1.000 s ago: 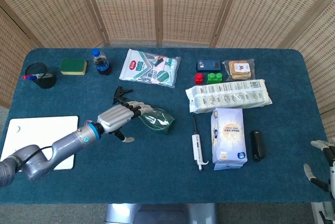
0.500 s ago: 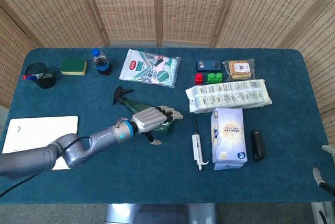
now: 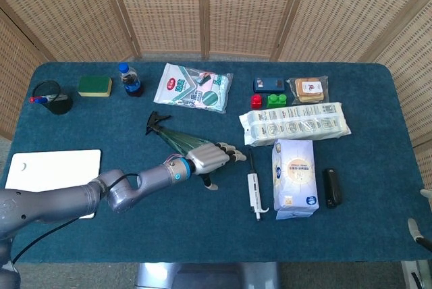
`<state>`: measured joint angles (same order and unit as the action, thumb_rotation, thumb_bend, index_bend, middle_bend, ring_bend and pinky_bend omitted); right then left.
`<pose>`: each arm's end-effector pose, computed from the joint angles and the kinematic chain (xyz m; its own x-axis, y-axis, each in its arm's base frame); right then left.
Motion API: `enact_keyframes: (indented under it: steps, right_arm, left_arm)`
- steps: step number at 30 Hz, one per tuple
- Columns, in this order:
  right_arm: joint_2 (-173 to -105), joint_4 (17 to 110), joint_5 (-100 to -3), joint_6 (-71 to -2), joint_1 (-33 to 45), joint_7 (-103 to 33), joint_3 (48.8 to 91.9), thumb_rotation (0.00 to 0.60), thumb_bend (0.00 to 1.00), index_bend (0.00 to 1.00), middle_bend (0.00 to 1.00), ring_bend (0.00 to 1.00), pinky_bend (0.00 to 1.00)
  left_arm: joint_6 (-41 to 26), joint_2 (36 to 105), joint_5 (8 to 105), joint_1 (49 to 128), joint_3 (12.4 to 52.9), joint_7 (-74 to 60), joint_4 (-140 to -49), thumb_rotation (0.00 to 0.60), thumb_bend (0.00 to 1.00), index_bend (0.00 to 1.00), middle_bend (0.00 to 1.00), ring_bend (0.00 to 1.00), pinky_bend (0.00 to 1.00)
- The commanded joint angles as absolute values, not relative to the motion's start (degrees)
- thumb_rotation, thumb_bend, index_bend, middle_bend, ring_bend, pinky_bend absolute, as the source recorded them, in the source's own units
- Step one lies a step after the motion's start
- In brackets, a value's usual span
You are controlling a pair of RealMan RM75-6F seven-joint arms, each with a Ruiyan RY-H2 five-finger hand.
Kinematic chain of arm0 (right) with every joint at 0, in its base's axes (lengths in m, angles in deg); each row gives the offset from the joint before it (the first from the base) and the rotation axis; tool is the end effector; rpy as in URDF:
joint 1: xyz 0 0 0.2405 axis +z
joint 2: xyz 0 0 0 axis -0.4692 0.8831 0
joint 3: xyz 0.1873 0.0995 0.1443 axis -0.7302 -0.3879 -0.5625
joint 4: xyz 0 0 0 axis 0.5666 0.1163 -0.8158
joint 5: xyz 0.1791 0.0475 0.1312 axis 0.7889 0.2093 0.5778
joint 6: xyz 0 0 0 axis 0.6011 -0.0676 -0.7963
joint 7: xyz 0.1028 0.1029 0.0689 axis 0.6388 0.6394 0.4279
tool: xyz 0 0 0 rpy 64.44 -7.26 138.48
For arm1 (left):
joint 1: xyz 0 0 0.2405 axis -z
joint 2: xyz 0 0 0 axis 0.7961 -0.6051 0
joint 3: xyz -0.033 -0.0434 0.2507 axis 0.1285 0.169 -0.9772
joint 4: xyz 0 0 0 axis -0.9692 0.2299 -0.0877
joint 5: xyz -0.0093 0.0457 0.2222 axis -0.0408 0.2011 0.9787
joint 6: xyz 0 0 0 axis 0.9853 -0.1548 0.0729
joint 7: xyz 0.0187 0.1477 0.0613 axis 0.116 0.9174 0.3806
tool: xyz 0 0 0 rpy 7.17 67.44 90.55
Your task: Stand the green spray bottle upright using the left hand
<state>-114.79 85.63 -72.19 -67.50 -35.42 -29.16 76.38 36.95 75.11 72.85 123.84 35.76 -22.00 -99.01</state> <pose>-0.3394 -0.1315 0.1980 0.3235 0.1356 0.9365 -0.9323 0.2150 0.2909 -0.0024 0.3887 -0.0920 0.5889 0.5553 0.5872 0.7201 -0.6905 -0.0691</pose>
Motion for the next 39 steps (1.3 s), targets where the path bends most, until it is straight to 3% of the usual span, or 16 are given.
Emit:
enact_keyframes:
  steps: [1, 17, 27, 39]
  right_arm:
    - [-114.8, 85.6, -72.3, -67.5, -35.4, -29.1, 76.3, 0.600, 0.36, 0.26, 0.28, 0.11, 0.17]
    - [-114.9, 86.2, -72.9, -66.7, -34.7, -29.9, 75.9, 0.600, 0.37, 0.26, 0.28, 0.11, 0.17]
    - [-115.2, 86.5, -73.6, -65.7, -33.7, -30.1, 75.7, 0.600, 0.37, 0.26, 0.28, 0.10, 0.17]
    - [-115.6, 86.7, -74.4, -64.9, -32.7, -30.5, 75.7, 0.600, 0.36, 0.26, 0.28, 0.11, 0.17]
  left_arm:
    - [37.3, 73.6, 72.5, 123.6, 34.6, -21.2, -100.0, 0.600, 0.29, 0.09, 0.19, 0.09, 0.17]
    - [38.2, 62.4, 74.7, 118.8, 28.8, -23.2, -111.7, 0.600, 0.29, 0.11, 0.28, 0.18, 0.23]
    - [35.3, 54.9, 80.0, 114.1, 23.7, -26.3, -116.9, 0.600, 0.29, 0.12, 0.30, 0.18, 0.26]
    - [29.9, 48.3, 84.4, 108.7, 18.7, -32.9, -117.3, 0.600, 0.29, 0.12, 0.31, 0.18, 0.24]
